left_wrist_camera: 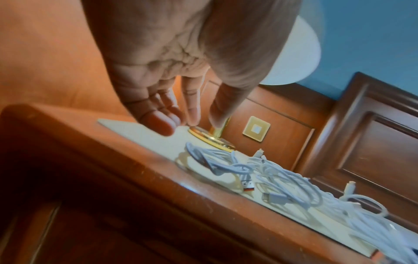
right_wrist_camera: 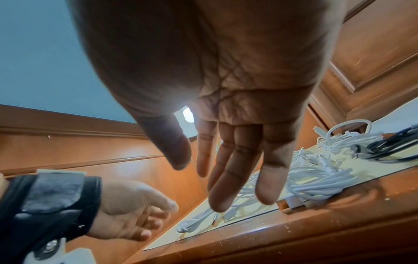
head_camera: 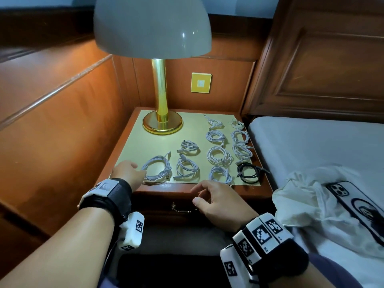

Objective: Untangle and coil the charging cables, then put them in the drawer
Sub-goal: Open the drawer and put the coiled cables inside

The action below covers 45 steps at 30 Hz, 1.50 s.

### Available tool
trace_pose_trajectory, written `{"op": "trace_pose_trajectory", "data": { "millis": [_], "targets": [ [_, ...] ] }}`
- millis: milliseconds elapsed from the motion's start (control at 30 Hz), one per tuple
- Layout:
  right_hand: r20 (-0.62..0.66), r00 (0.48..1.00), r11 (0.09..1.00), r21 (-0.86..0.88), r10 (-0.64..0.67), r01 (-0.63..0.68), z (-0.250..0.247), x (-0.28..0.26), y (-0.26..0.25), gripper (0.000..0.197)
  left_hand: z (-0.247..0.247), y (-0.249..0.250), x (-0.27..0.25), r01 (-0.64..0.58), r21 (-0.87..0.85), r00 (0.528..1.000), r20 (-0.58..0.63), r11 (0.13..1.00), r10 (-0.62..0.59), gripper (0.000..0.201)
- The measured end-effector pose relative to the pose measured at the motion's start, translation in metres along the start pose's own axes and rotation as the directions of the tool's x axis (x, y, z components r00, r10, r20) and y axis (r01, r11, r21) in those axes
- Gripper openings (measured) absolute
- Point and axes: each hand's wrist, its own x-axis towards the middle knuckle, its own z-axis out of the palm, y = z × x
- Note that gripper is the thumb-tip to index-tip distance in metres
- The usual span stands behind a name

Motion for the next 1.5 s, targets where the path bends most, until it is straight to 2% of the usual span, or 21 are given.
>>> {"op": "trace_pose_trajectory", "data": {
  "millis": [133, 267, 367, 433, 567, 700, 767, 967, 1067, 1300, 1500],
  "targets": [
    [-0.042, 0.999, 1.0, 0.001, 0.0, 0.0, -0.005, -0.002, 0.004, 0.02, -0.009, 0.017, -0.026, -0.21, -0.014, 0.978, -0.011, 0.978, 0.21, 0.016],
    [-0.172, 0.985, 0.996, 0.084, 0.012, 0.002, -0.007, -0.003, 0.013, 0.015, -0.005, 0.03, -0.055, -0.444, 0.025, 0.895, 0.053, 0.896, 0.442, 0.009],
    [-0.229, 0.97, 0.99, 0.133, 0.08, -0.05, -0.002, -0.005, 0.031, 0.012, 0.006, 0.031, -0.066, -0.553, 0.07, 0.828, 0.156, 0.83, 0.538, 0.008],
    [-0.239, 0.962, 0.986, 0.133, 0.135, -0.105, 0.001, -0.008, 0.043, 0.011, 0.013, 0.032, -0.071, -0.583, 0.101, 0.805, 0.208, 0.806, 0.556, 0.007],
    [-0.257, 0.941, 0.972, 0.139, 0.22, -0.189, 0.002, -0.011, 0.061, 0.01, 0.029, 0.033, -0.079, -0.59, 0.149, 0.789, 0.314, 0.794, 0.527, 0.007],
    [-0.254, 0.938, 0.971, 0.1, 0.235, -0.216, -0.004, -0.009, 0.069, 0.013, 0.047, 0.038, -0.083, -0.624, 0.219, 0.757, 0.408, 0.75, 0.51, 0.007],
    [-0.251, 0.935, 0.968, 0.093, 0.251, -0.235, -0.008, -0.007, 0.07, 0.017, 0.056, 0.041, -0.086, -0.615, 0.227, 0.749, 0.468, 0.755, 0.469, 0.009],
    [-0.236, 0.924, 0.952, 0.028, 0.301, -0.304, -0.013, -0.006, 0.074, 0.031, 0.095, 0.038, -0.087, -0.555, 0.335, 0.734, 0.628, 0.761, 0.258, 0.048],
    [-0.212, 0.918, 0.939, 0.001, 0.336, -0.344, -0.014, -0.006, 0.076, 0.037, 0.111, 0.038, -0.084, -0.541, 0.378, 0.728, 0.658, 0.751, 0.192, 0.054],
    [-0.164, 0.911, 0.917, -0.066, 0.378, -0.392, -0.014, -0.009, 0.081, 0.056, 0.13, 0.044, -0.084, -0.563, 0.395, 0.7, 0.695, 0.726, 0.165, 0.041],
    [-0.124, 0.92, 0.915, -0.116, 0.372, -0.386, -0.012, -0.004, 0.086, 0.065, 0.14, 0.037, -0.08, -0.518, 0.444, 0.73, 0.675, 0.731, 0.107, 0.04]
  ]
}}
